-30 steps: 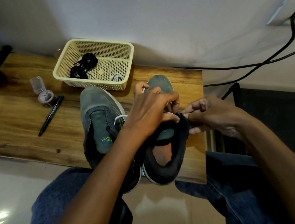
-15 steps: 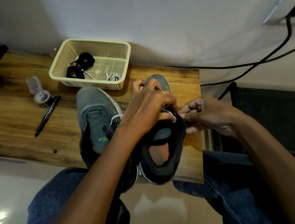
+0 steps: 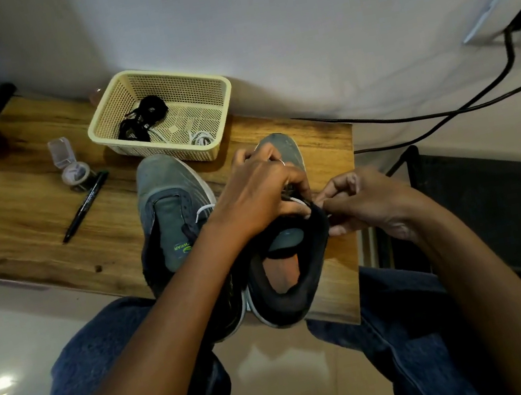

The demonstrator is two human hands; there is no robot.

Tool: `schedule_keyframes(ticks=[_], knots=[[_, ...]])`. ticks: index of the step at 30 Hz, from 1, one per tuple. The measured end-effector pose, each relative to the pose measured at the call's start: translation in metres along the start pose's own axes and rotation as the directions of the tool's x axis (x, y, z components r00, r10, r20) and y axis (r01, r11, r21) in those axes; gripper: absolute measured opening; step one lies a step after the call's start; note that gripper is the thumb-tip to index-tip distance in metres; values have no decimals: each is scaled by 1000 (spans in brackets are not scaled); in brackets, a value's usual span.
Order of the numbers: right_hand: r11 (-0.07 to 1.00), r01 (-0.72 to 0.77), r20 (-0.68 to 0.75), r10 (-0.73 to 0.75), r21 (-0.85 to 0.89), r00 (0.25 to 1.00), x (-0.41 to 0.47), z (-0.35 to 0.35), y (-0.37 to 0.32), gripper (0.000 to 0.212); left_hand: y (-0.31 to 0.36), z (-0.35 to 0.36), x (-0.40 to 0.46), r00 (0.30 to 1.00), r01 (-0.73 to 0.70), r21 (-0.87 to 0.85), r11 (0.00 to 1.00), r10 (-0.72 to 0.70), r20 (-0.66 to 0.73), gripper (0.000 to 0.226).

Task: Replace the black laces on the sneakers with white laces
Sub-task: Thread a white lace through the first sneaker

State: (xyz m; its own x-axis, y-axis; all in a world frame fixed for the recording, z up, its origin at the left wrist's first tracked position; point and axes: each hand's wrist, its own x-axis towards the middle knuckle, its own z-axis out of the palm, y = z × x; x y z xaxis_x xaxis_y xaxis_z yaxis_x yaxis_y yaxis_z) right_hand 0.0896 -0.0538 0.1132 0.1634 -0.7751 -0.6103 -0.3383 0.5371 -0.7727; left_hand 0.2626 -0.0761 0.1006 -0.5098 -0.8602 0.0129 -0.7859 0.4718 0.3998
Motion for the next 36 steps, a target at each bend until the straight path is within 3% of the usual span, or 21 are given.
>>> schedule_keyframes(ticks=[4, 8, 11, 16, 19, 22, 28, 31, 36], knots=[[1000, -18, -20, 19, 11, 1000, -4, 0, -6, 6, -1, -1, -1, 999, 36, -35, 999, -34, 38, 35], [983, -6, -131, 30, 183, 991, -9, -6, -12, 11, -3, -1, -4, 999, 23, -23, 999, -22, 36, 38], [978, 27, -169, 9, 206, 986, -11, -10, -14, 13, -6, -2, -7, 999, 43, -45, 998, -41, 28, 57], [930, 23, -99, 14, 367, 995, -12, -5, -20, 27, -23, -6, -15, 969, 237, 14, 971, -238, 71, 88], [899, 35, -123, 21, 436, 992, -8, -7, -21, 27, -28, -6, -18, 960, 270, 20, 963, -271, 69, 87], [867, 126, -263, 6, 482, 965, -3, -10, -18, 22, -28, -4, -18, 955, 283, 7, 959, -282, 87, 86], [775, 387, -544, -66, 500, 836, -1, -14, -17, 25, -29, -4, -20, 939, 328, -33, 944, -321, 121, 89], [746, 441, -583, -87, 500, 808, -4, -11, -18, 17, -28, -6, -20, 934, 337, -41, 940, -329, 140, 89], [849, 404, -499, -200, 342, 843, -6, -7, -19, 14, -28, -14, -23, 932, 339, -53, 939, -327, 154, 80]])
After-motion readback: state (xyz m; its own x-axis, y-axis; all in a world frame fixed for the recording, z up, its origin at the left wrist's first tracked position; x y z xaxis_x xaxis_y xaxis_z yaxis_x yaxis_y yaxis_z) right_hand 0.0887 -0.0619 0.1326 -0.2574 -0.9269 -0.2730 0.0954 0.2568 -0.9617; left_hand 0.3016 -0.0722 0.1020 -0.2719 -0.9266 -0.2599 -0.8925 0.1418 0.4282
